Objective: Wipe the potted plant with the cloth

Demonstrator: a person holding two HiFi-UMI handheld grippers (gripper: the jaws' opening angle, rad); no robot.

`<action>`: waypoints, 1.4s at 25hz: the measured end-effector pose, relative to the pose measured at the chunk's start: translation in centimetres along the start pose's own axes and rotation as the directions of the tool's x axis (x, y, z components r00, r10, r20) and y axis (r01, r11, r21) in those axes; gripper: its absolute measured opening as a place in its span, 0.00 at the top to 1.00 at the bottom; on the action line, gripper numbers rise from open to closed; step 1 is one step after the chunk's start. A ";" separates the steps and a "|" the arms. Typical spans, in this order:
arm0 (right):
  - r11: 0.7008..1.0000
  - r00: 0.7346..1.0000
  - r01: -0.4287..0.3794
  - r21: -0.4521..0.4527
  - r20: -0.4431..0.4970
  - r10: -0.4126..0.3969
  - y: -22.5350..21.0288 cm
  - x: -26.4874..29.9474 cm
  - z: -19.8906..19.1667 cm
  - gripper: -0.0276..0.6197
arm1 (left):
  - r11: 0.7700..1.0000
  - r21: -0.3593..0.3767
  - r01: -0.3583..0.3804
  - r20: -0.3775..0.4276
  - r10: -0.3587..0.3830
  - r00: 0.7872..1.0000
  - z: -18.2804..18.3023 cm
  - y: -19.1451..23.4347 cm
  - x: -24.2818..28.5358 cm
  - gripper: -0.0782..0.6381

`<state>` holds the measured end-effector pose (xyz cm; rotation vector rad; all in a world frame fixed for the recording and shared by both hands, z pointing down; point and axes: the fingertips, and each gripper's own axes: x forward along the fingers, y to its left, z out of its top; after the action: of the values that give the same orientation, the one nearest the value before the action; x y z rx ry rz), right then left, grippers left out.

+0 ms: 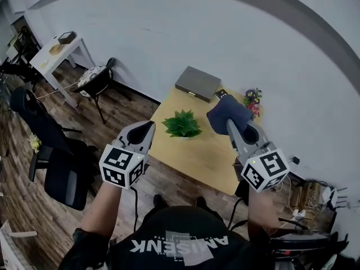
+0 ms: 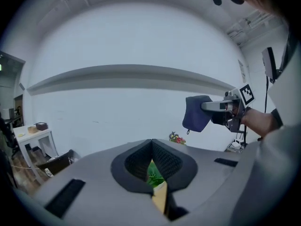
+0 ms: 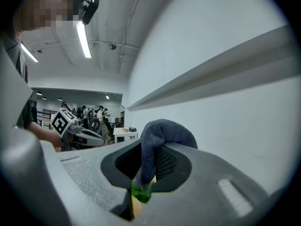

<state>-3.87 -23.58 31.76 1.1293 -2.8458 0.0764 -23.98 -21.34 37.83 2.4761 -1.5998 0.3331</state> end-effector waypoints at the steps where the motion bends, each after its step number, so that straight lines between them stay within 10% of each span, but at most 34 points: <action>1: 1.000 1.000 0.010 0.005 -0.002 -0.010 0.0 0.0 -0.2 0.90 | 1.000 0.018 0.003 -0.011 -0.003 1.000 -0.3 0.0 0.3 0.89; 16: 0.999 0.999 0.035 0.001 -0.032 -0.035 -1.6 -2.8 -1.6 0.90 | 0.958 0.257 0.128 -0.259 -0.060 0.964 -6.4 -3.4 5.6 0.76; 35: 0.989 0.988 0.106 0.101 -0.126 -0.093 -4.4 -5.1 -8.4 0.90 | 0.865 0.418 0.278 -0.549 -0.003 0.836 -20.4 -5.8 13.7 0.75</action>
<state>3.27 -22.68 39.78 1.2395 -2.7032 0.2843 -15.14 -25.58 61.09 2.4673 -1.1766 1.4177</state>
